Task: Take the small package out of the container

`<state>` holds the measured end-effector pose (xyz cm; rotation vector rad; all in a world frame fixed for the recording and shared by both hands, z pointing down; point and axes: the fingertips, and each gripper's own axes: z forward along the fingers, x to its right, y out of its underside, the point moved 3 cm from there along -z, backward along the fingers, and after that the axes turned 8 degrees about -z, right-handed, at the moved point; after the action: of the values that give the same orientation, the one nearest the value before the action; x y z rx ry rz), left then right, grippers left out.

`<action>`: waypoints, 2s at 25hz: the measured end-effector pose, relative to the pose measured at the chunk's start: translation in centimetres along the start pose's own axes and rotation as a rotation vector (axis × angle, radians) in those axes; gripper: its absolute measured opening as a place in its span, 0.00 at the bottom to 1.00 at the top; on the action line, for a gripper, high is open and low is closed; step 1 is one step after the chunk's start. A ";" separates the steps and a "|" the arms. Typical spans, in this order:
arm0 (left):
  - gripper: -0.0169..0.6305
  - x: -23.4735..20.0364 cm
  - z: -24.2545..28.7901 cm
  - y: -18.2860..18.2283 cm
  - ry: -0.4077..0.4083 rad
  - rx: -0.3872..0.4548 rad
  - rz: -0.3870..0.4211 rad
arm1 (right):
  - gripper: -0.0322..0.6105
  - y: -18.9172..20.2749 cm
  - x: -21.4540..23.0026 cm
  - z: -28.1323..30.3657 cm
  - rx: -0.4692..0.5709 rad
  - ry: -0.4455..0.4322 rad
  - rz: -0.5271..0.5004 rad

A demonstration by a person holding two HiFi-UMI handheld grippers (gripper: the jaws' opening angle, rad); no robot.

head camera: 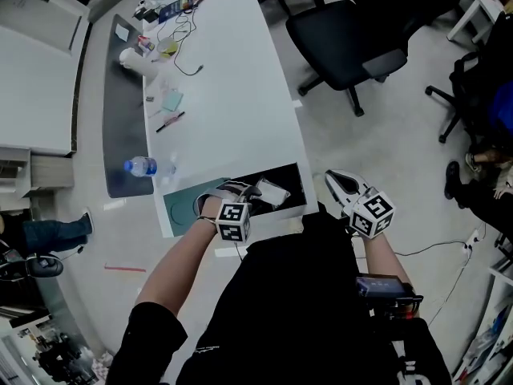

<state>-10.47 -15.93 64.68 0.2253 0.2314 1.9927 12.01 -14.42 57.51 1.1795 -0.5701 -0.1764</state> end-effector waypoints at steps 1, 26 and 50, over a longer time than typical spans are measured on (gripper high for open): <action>0.19 -0.1 0.2 0.0 -0.002 -0.006 0.010 | 0.09 0.0 0.1 0.0 0.000 0.002 0.003; 0.07 -0.7 1.8 0.1 -0.070 -0.043 0.054 | 0.09 0.6 0.0 -1.7 0.017 0.050 0.013; 0.05 -0.8 -1.0 0.6 -0.212 0.058 -0.124 | 0.09 0.8 -4.0 -3.7 0.000 0.060 -0.045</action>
<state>-10.88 -16.95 63.81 0.4459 0.1638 1.8249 10.32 -9.42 55.95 1.1948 -0.4914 -0.1794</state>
